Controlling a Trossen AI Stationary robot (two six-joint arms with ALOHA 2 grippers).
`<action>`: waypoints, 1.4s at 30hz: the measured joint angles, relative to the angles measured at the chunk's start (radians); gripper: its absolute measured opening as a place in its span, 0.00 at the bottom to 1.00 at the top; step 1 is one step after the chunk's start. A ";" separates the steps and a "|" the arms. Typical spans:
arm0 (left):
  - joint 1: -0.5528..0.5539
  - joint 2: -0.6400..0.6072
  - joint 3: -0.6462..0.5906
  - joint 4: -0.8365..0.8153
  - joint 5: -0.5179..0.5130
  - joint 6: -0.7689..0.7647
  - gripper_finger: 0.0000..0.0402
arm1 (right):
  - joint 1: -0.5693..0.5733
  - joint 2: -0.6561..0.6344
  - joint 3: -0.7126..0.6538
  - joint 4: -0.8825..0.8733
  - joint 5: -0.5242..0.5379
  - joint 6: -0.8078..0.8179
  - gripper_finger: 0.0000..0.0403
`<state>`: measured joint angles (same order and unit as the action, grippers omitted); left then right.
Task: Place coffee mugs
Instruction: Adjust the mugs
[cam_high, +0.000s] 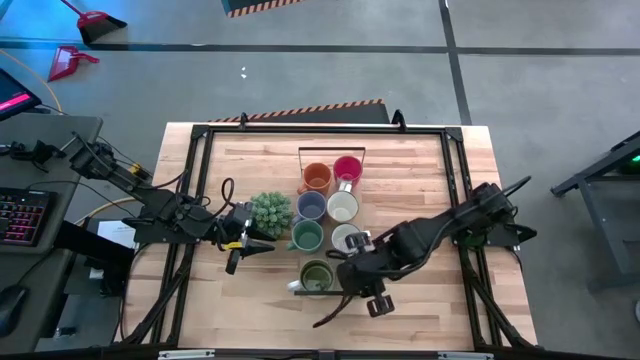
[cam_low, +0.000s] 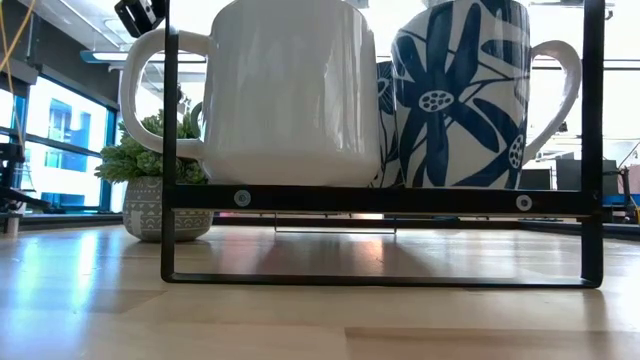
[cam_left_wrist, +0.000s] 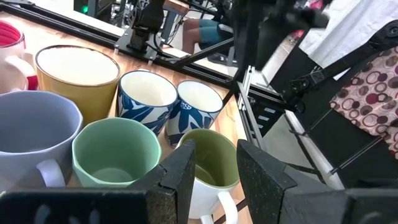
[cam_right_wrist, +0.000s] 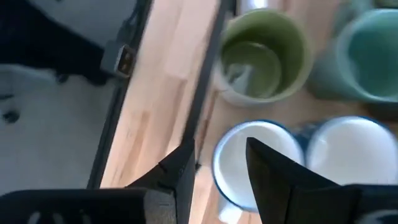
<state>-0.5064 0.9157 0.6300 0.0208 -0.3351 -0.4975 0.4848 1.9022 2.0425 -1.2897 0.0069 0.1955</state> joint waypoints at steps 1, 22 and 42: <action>0.000 0.000 0.000 0.000 0.000 0.000 0.26 | 0.000 0.000 0.030 -0.029 0.022 0.021 0.30; 0.001 -0.113 0.001 -0.157 -0.024 0.010 0.26 | 0.122 -0.396 -0.485 -0.126 0.726 0.732 0.30; 0.108 0.123 0.000 -0.217 -0.013 -0.098 0.26 | 0.041 -0.713 -1.092 0.385 0.680 0.854 0.30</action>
<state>-0.3981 1.0384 0.6304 -0.1967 -0.3480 -0.5959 0.5254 1.1890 0.9501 -0.9044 0.6867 1.0500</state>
